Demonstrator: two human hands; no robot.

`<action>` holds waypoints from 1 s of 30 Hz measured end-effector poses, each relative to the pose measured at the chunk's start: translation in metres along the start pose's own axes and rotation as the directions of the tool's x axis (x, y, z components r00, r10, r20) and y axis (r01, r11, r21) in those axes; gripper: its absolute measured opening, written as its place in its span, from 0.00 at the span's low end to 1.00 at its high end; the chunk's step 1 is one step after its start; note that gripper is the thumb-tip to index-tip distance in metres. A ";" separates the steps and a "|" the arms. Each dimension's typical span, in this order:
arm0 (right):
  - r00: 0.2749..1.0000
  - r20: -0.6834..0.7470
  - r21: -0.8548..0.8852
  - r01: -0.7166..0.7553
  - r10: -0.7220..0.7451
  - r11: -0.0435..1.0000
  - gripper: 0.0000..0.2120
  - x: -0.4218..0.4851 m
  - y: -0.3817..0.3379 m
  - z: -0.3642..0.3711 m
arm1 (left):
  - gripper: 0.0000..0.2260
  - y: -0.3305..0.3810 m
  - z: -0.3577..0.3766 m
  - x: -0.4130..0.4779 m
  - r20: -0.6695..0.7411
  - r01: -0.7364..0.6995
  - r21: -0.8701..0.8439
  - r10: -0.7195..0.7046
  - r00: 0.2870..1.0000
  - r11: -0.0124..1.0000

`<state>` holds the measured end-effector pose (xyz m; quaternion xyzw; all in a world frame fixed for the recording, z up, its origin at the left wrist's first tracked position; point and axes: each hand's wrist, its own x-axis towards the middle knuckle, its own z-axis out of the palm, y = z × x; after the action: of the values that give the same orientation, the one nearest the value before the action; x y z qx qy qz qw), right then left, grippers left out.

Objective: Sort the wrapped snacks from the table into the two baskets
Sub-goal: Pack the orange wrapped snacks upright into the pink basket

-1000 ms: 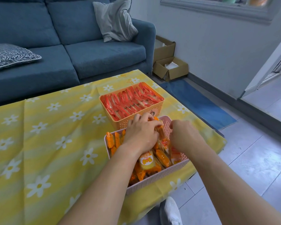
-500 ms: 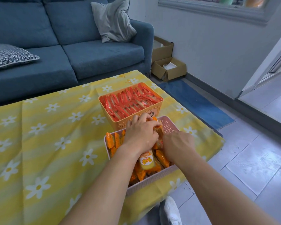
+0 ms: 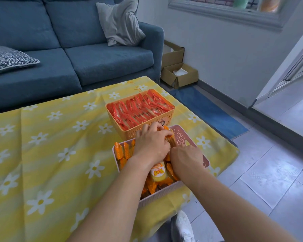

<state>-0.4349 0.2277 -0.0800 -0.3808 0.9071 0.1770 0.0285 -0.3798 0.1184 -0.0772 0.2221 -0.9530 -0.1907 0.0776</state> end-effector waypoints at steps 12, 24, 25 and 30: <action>0.998 0.013 -0.060 -0.055 0.056 0.997 0.12 -0.001 0.001 -0.007 | 0.17 -0.003 0.000 -0.003 0.001 0.009 -0.030 -0.009 1.000 1.000; 0.987 0.106 0.686 -0.161 0.122 0.709 0.09 -0.005 0.084 -0.030 | 0.16 -0.002 -0.001 -0.001 -0.014 0.036 -0.059 -0.037 0.999 0.998; 0.985 0.118 0.739 -0.172 0.126 0.651 0.10 -0.006 0.090 -0.031 | 0.16 -0.001 -0.002 -0.001 -0.017 0.036 -0.056 -0.037 0.999 0.998; 0.964 0.176 0.921 -0.232 0.198 0.313 0.13 -0.005 0.101 -0.034 | 0.13 0.001 -0.001 -0.002 -0.022 0.033 -0.036 -0.034 0.999 0.999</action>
<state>-0.4998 0.2850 -0.0174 -0.1690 0.8859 -0.3651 0.2308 -0.3783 0.1197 -0.0756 0.2388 -0.9447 -0.2064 0.0892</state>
